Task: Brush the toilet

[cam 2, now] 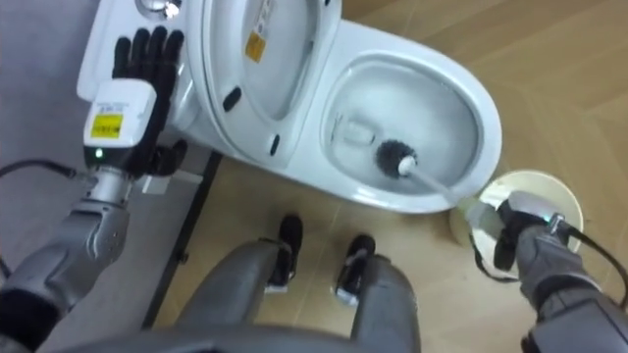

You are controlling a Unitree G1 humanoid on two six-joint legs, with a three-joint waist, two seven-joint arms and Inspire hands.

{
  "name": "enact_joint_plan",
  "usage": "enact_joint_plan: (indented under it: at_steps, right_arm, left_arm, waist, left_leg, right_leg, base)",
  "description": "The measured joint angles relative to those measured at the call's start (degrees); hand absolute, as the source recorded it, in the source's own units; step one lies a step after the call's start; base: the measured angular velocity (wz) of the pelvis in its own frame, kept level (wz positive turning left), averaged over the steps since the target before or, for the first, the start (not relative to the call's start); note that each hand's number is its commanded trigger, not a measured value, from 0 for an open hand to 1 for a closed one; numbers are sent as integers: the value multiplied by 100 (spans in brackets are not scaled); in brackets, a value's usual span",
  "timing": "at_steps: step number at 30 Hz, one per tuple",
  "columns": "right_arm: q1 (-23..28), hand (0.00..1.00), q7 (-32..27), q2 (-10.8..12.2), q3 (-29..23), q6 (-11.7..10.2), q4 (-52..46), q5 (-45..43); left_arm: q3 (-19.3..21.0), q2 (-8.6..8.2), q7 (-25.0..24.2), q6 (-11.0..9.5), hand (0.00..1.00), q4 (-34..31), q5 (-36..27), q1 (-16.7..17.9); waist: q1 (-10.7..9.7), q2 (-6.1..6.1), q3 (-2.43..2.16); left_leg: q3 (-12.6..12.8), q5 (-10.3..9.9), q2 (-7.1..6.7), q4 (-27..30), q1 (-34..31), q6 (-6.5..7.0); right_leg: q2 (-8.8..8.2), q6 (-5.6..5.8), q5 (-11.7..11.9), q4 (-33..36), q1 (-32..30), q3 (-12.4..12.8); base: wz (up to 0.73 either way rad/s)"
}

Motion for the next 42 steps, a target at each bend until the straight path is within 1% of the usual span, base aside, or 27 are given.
enact_joint_plan:
  at_steps: [1,2,3,4,5,6,9,10,12,14,15,16,17,18,20,23,28,30,31,32,34,36,37,38,39,41,42]
  right_arm:
    - [-38,100,-11,0,0,2,0,0]
    - [-127,100,-57,-7,0,4,-3,1]
    - [-210,100,-137,-16,0,6,-6,8]
    - [-257,100,-170,-22,0,7,-10,4]
    - [-380,100,-217,-43,0,5,-11,-26]
    - [-517,100,-259,-63,2,4,-5,-34]
    - [-940,100,-420,-127,58,3,-27,-186]
    - [-1017,100,-475,-132,97,3,-31,-189]
    - [-1300,100,-648,-139,212,0,-74,-221]
    - [-1507,100,-696,-183,390,7,-82,-300]
    - [-1574,100,-754,-234,384,14,-100,-404]
    - [-1602,100,-792,-252,383,11,-107,-470]
    - [-1659,100,-853,-278,383,8,-134,-527]
    - [-1684,100,-895,-329,382,11,-185,-587]
    - [-1692,100,-966,-392,381,56,-297,-652]
    - [-1789,100,-991,-403,381,133,-331,-849]
    - [-1794,100,-1004,-399,486,334,-584,-1311]
    - [-1713,100,-951,-422,636,458,-882,-1670]
    - [-1673,100,-911,-431,645,476,-966,-1798]
    - [-1606,100,-838,-445,747,511,-1113,-2016]
    - [-1459,100,-704,-456,894,516,-1326,-2262]
    - [-1245,100,-517,-475,1147,580,-1477,-2393]
    - [-1194,100,-488,-476,1180,616,-1478,-2395]
    - [-1071,100,-459,-478,1187,683,-1476,-2395]
    - [-943,100,-454,-477,1183,722,-1479,-2390]
    - [-848,100,-415,-472,1181,746,-1508,-2374]
    - [-816,100,-398,-470,1180,760,-1561,-2374]
  left_arm:
    - [-9,-6,20,0,0,-3,-22,-19]
    - [-18,-12,70,0,0,-7,-36,-61]
    - [-54,-11,109,2,0,-7,-73,-134]
    - [-65,-11,123,2,0,-8,-75,-175]
    - [-95,-10,176,5,0,-8,-75,-254]
    - [-115,-8,217,7,0,-15,-75,-323]
    - [-161,14,326,5,0,-20,-75,-522]
    - [-178,19,339,5,0,-12,-77,-553]
    - [-284,72,377,5,0,64,-91,-732]
    - [-315,83,459,-5,0,44,-178,-838]
    - [-308,92,566,-40,0,32,-180,-914]
    - [-298,108,634,-59,0,28,-179,-944]
    - [-258,112,769,-68,0,-2,-177,-975]
    - [-214,116,796,-67,0,-82,-177,-981]
    - [-208,158,789,-64,0,-143,-178,-992]
    - [-208,258,743,-56,0,-147,-178,-1006]
    - [-205,286,699,54,0,-87,-177,-963]
    - [-203,301,688,58,0,-83,-176,-926]
    - [-204,301,686,56,0,-84,-174,-927]
    - [-206,315,676,46,0,-89,-171,-930]
    - [-227,318,587,40,0,-95,-175,-928]
    - [-270,318,429,18,0,-57,-177,-916]
    - [-294,318,399,10,0,-34,-186,-916]
    - [-352,314,380,-23,0,57,-200,-916]
    - [-398,315,347,-87,0,133,-308,-915]
    - [-470,310,360,-159,0,232,-518,-909]
    - [-508,313,392,-196,0,251,-688,-907]
  waist:
    - [16,5,8]
    - [35,-5,31]
    - [46,-34,82]
    - [55,-36,93]
    - [76,-74,124]
    - [109,-54,120]
    - [187,-71,149]
    - [198,-71,150]
    - [278,-149,203]
    - [292,-202,235]
    - [294,-213,242]
    - [294,-261,266]
    - [296,-339,303]
    - [277,-374,308]
    - [274,-387,303]
    - [273,-414,298]
    - [298,-412,296]
    - [338,-397,283]
    - [367,-390,278]
    - [398,-381,261]
    - [429,-339,236]
    - [477,-204,152]
    - [488,-166,129]
    - [496,-47,80]
    - [511,34,77]
    - [510,110,76]
    - [503,122,78]
  left_leg:
    - [16,0,0,19,-20,0]
    - [23,0,-14,19,-62,0]
    - [20,3,-41,38,-120,-2]
    - [15,6,-60,64,-162,-5]
    - [16,6,-93,132,-283,-5]
    - [16,8,-101,200,-410,-8]
    - [20,19,-113,348,-679,-25]
    - [19,22,-111,371,-707,-29]
    - [27,23,-117,438,-744,-35]
    - [17,27,-109,538,-857,-43]
    - [27,29,-88,598,-952,-46]
    - [45,30,-90,610,-980,-48]
    - [54,39,-82,633,-1047,-62]
    - [46,41,-72,707,-1141,-65]
    - [43,40,-62,818,-1237,-63]
    - [49,41,-68,832,-1289,-60]
    - [43,34,-77,879,-1318,-56]
    - [0,42,-76,880,-1354,-69]
    - [-25,49,-68,879,-1366,-78]
    - [-86,59,-62,883,-1389,-96]
    - [-114,62,-53,920,-1387,-102]
    - [-170,52,-34,924,-1382,-109]
    - [-187,47,-34,927,-1381,-112]
    - [-257,42,-36,926,-1366,-119]
    - [-278,35,-35,911,-1296,-125]
    - [-294,29,-35,879,-1231,-132]
    - [-293,41,-40,829,-1213,-149]
  right_leg:
    - [-10,-4,-12,25,-26,0]
    - [-46,-19,-49,95,-90,-15]
    - [-92,-22,-94,182,-177,-21]
    - [-120,-24,-125,241,-237,-19]
    - [-187,-38,-183,394,-379,-24]
    - [-216,-54,-207,487,-503,-38]
    - [-265,-102,-252,704,-789,-41]
    - [-266,-109,-256,722,-812,-47]
    - [-295,-141,-299,841,-872,-40]
    - [-310,-167,-323,913,-942,-86]
    - [-304,-182,-329,955,-1011,-108]
    - [-318,-195,-339,1002,-1059,-97]
    - [-323,-209,-342,1043,-1136,-99]
    - [-323,-220,-343,1087,-1196,-123]
    - [-323,-225,-344,1136,-1253,-143]
    - [-341,-232,-341,1188,-1321,-138]
    - [-361,-250,-328,1266,-1328,-161]
    - [-327,-275,-308,1215,-1324,-227]
    - [-303,-281,-288,1176,-1317,-247]
    - [-271,-296,-256,1131,-1313,-283]
    - [-256,-299,-252,1126,-1275,-315]
    - [-232,-300,-251,1056,-1191,-404]
    - [-230,-300,-251,1044,-1179,-422]
    - [-205,-296,-245,973,-1104,-490]
    - [-196,-290,-247,943,-1012,-513]
    - [-182,-279,-263,914,-949,-512]
    - [-188,-289,-272,903,-949,-512]
  base:
    - [6]
    - [9]
    - [12]
    - [16]
    - [12]
    - [13]
    - [9]
    - [5]
    - [5]
    - [10]
    - [12]
    - [5]
    - [3]
    - [3]
    - [4]
    - [0]
    - [0]
    - [2]
    - [0]
    - [4]
    - [8]
    - [9]
    - [11]
    - [11]
    - [11]
    - [3]
    - [0]
